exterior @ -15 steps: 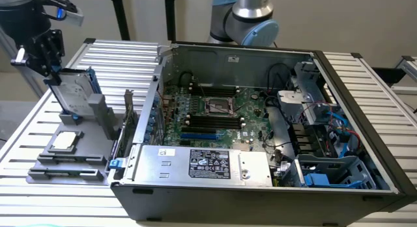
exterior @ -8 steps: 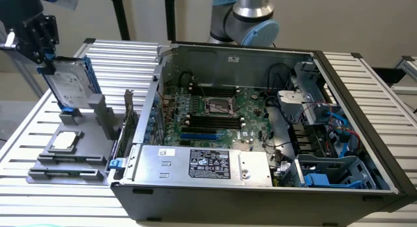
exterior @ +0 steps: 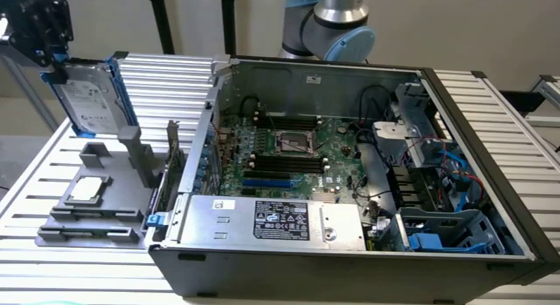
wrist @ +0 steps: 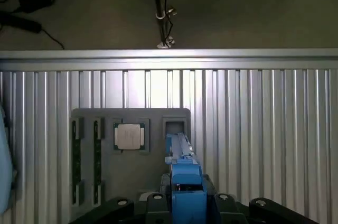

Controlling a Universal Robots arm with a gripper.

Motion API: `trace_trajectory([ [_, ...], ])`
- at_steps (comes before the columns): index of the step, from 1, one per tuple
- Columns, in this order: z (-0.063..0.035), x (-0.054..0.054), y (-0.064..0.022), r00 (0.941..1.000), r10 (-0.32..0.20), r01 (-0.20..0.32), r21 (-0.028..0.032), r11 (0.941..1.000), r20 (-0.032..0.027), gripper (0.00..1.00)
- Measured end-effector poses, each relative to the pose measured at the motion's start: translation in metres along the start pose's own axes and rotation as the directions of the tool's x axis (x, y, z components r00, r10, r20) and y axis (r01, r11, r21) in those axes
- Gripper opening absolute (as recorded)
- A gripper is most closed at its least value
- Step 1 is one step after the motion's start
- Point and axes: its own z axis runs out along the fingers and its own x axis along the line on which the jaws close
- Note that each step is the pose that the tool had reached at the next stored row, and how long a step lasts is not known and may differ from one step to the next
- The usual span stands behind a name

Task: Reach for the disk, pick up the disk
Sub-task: 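Pick up the disk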

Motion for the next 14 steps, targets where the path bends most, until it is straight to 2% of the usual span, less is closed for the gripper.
trace_trajectory([
  [5,-0.0229,0.000,-0.0129,1.0000,0.000,0.000,-0.0003,1.0000,0.0002,0.33],
  [14,-0.0643,-0.001,-0.0532,1.0000,-0.001,0.002,-0.0053,1.0000,0.0097,0.33],
])
